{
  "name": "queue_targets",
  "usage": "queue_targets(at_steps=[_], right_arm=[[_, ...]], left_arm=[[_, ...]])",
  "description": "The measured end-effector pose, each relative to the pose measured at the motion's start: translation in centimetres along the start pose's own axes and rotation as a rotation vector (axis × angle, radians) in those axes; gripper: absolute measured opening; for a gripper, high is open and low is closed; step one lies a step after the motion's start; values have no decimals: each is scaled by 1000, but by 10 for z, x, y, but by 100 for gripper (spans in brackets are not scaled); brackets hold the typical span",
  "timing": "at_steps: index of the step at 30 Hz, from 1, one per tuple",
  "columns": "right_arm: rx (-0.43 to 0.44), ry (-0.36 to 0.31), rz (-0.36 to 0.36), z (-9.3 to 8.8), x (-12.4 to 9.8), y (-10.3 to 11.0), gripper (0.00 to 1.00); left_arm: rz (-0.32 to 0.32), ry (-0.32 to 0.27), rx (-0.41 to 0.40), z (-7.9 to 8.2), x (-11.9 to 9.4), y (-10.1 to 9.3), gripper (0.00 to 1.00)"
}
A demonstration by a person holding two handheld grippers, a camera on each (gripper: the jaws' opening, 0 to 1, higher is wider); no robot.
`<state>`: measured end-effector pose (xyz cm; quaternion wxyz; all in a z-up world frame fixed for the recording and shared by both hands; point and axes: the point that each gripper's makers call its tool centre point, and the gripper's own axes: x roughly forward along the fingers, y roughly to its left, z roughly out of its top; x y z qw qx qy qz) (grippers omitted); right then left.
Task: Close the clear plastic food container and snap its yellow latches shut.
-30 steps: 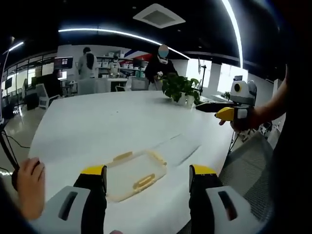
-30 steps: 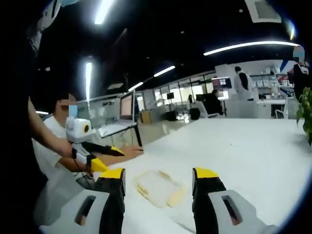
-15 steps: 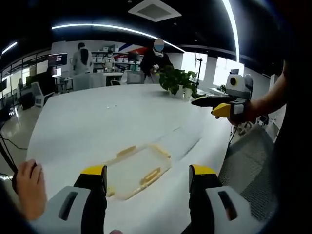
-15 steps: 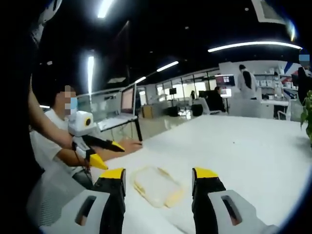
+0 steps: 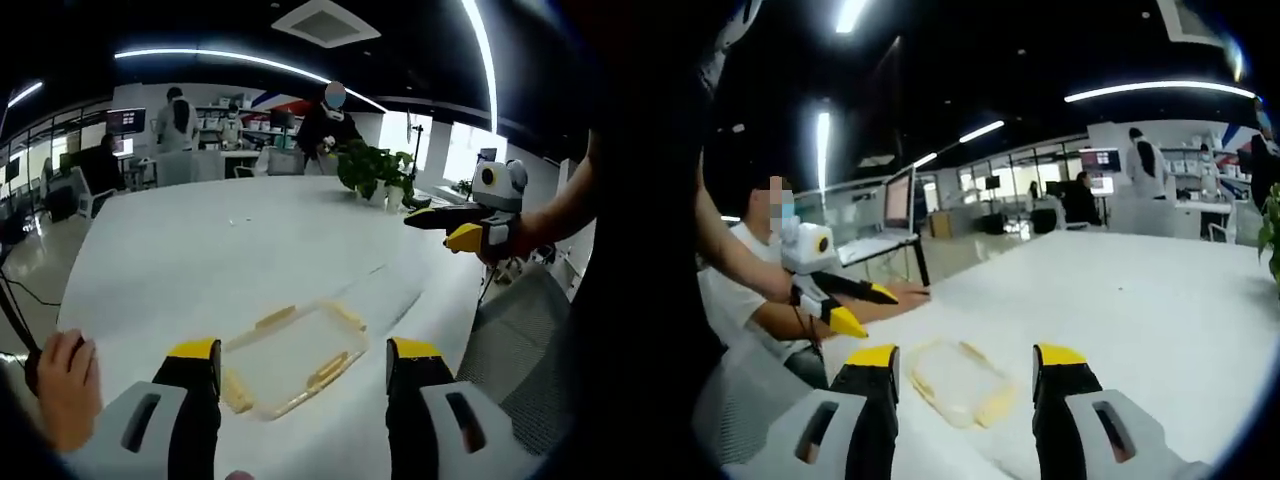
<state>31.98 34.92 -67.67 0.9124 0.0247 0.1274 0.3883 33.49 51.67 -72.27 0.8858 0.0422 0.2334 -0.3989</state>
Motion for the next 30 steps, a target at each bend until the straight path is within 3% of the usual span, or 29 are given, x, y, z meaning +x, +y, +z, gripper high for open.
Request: queue_targets(at_steps=[13, 19, 30], right_arm=[[-9, 46, 0, -8, 12, -6, 52], [17, 76, 38, -13, 18, -3, 52], [-44, 152, 55, -26, 26, -5, 52]], left_arm=[[-20, 44, 45, -8, 1, 18, 66], [-33, 48, 46, -7, 3, 25, 66], [-49, 94, 102, -15, 8, 33, 66]])
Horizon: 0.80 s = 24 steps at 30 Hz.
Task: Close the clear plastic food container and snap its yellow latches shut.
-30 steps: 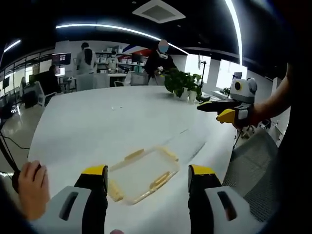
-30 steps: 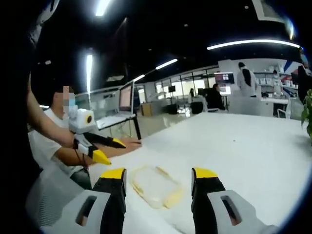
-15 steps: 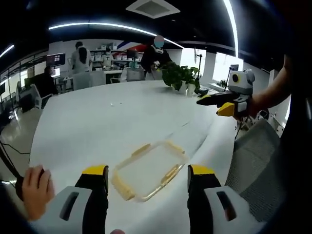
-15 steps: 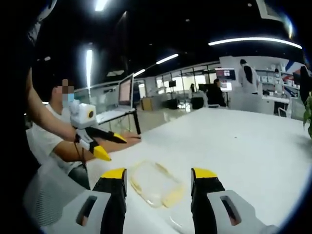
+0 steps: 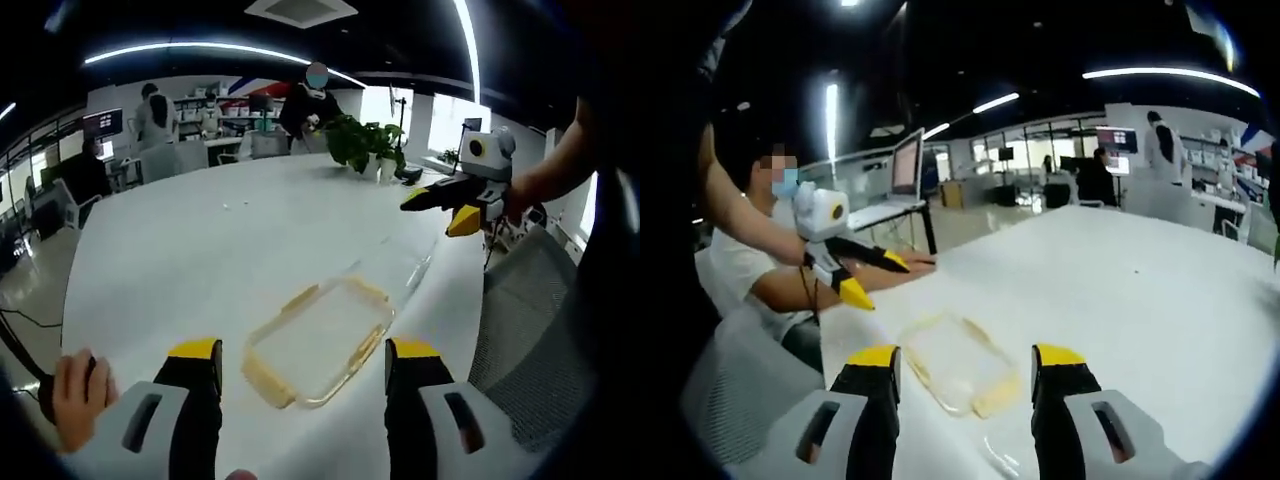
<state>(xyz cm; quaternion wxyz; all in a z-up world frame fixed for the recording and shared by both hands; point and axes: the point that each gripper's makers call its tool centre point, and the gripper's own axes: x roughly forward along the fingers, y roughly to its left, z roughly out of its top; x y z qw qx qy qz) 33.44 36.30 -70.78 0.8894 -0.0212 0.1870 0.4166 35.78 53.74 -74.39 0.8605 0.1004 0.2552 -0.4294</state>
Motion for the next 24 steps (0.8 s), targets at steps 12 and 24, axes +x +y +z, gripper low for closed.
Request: queue_targets(at_steps=[12, 24], right_arm=[[-50, 58, 23, -6, 10, -4, 52], [-121, 161, 81, -21, 25, -2, 53]], left_arm=[[-38, 38, 28, -6, 6, 2, 64], [-88, 101, 102, -16, 16, 8, 64]])
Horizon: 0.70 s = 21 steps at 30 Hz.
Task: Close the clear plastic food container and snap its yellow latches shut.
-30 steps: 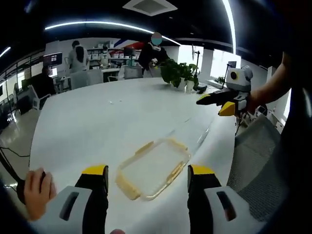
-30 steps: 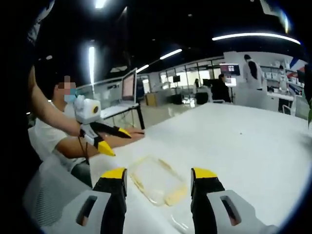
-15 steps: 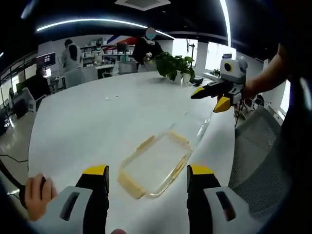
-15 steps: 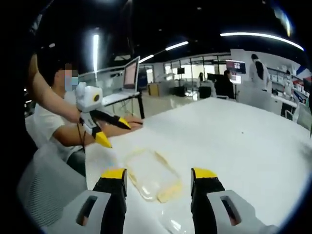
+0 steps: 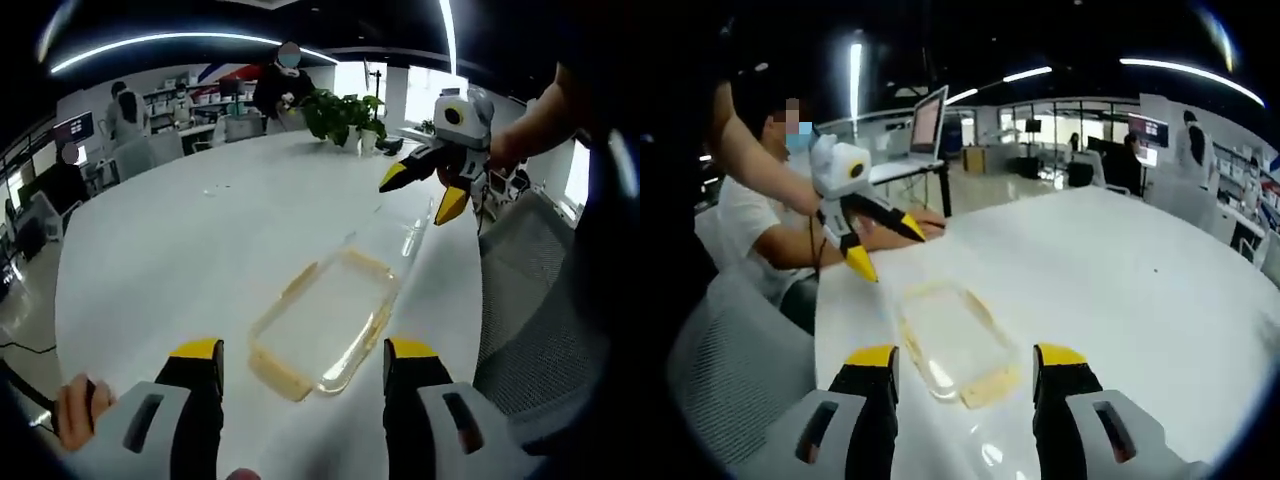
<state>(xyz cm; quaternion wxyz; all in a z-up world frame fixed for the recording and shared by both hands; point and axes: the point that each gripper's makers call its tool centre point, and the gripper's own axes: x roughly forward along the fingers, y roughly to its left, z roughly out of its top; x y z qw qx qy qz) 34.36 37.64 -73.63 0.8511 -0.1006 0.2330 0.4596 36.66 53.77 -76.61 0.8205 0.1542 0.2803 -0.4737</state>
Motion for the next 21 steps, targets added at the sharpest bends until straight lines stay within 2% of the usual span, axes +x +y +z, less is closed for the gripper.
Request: queue_targets(at_steps=[4, 21], right_arm=[[-19, 33, 27, -4, 6, 0, 53], [-98, 163, 95, -26, 22, -3, 52]], left_arm=[[-29, 14, -20, 0, 4, -2, 61], [-112, 113, 70, -16, 18, -4, 61]])
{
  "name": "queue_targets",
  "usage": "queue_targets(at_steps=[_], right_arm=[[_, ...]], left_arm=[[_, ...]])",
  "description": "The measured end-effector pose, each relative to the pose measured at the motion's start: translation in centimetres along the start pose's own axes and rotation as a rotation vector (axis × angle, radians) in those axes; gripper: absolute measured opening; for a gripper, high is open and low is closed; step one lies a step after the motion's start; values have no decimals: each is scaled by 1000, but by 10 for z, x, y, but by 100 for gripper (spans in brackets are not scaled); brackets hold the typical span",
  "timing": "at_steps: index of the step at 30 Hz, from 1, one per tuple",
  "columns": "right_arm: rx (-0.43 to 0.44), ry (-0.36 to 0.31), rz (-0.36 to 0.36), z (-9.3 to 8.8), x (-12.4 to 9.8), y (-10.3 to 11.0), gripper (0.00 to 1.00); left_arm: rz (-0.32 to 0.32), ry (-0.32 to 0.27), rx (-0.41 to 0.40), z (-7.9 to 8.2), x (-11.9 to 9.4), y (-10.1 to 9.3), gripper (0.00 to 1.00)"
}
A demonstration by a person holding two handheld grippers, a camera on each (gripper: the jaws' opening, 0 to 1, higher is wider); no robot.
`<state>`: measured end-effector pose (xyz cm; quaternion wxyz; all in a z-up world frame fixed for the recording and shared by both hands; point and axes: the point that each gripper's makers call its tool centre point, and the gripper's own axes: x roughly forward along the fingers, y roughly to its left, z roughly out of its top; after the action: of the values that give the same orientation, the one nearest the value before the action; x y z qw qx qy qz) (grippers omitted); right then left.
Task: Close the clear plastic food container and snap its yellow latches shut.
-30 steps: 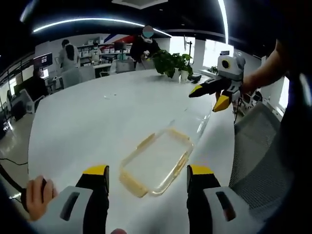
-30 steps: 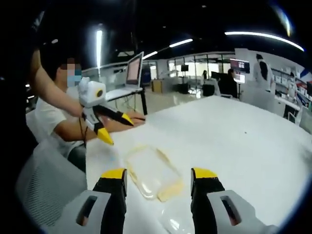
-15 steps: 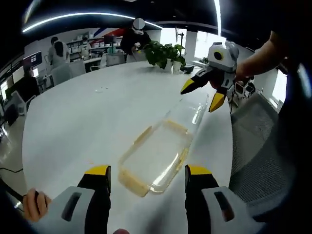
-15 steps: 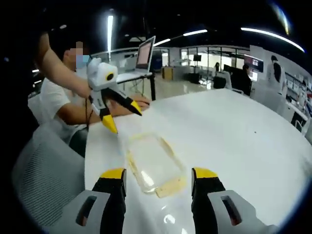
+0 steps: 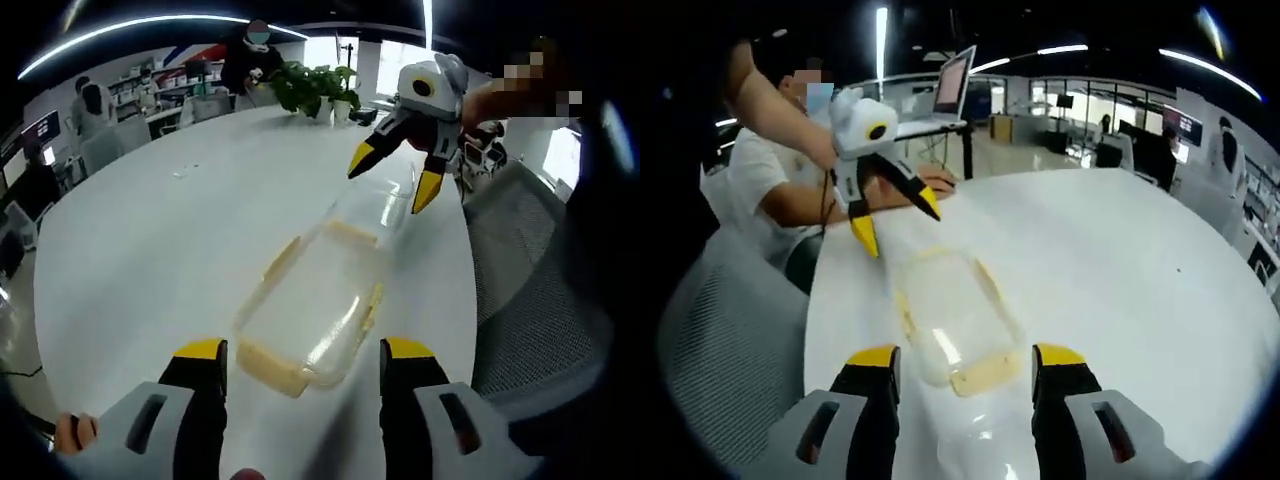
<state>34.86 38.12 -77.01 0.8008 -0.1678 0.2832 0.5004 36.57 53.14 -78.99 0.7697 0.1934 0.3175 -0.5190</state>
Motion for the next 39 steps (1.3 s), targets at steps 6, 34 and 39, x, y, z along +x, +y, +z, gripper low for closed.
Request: queue_targets(at_steps=[6, 34, 39], right_arm=[[-19, 33, 25, -4, 6, 1, 52], [-150, 205, 58, -24, 29, -3, 48], [-175, 247, 57, -30, 33, -4, 47]], left_arm=[[-17, 29, 19, -2, 5, 2, 61], [-49, 165, 174, -26, 15, 10, 61], [-68, 179, 200, -28, 17, 7, 58]])
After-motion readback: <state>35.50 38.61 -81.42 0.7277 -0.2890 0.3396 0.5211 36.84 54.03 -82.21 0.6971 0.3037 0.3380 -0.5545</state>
